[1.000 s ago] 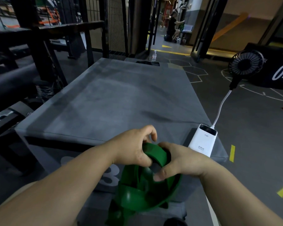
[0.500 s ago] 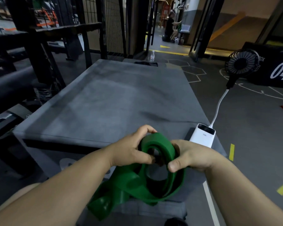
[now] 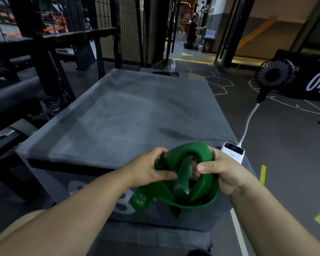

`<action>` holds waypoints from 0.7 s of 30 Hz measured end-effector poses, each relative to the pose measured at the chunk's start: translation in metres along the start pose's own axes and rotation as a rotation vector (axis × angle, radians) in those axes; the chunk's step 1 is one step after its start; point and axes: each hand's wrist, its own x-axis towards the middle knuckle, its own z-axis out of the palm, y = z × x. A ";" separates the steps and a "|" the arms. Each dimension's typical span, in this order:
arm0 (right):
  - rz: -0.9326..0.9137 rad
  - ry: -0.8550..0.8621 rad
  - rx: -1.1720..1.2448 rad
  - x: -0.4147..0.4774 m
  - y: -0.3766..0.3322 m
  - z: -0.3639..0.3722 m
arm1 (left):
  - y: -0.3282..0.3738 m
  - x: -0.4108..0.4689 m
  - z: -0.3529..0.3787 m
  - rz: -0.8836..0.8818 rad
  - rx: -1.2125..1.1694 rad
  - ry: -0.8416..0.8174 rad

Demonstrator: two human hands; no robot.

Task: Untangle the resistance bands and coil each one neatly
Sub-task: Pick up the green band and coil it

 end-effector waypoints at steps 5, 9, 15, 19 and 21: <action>-0.084 0.189 0.094 -0.001 -0.005 -0.011 | -0.002 0.000 -0.006 -0.094 0.028 0.117; -0.165 0.259 0.141 -0.001 -0.011 -0.012 | 0.000 -0.002 -0.014 -0.128 0.073 0.225; -0.315 0.354 0.339 -0.002 -0.017 -0.023 | 0.005 -0.006 -0.018 -0.216 -0.268 0.087; -0.329 0.327 0.308 0.001 -0.014 -0.020 | -0.001 -0.002 -0.015 -0.228 -0.383 0.079; -0.311 0.342 0.308 0.003 -0.011 -0.020 | 0.003 -0.002 -0.014 -0.231 -0.453 0.061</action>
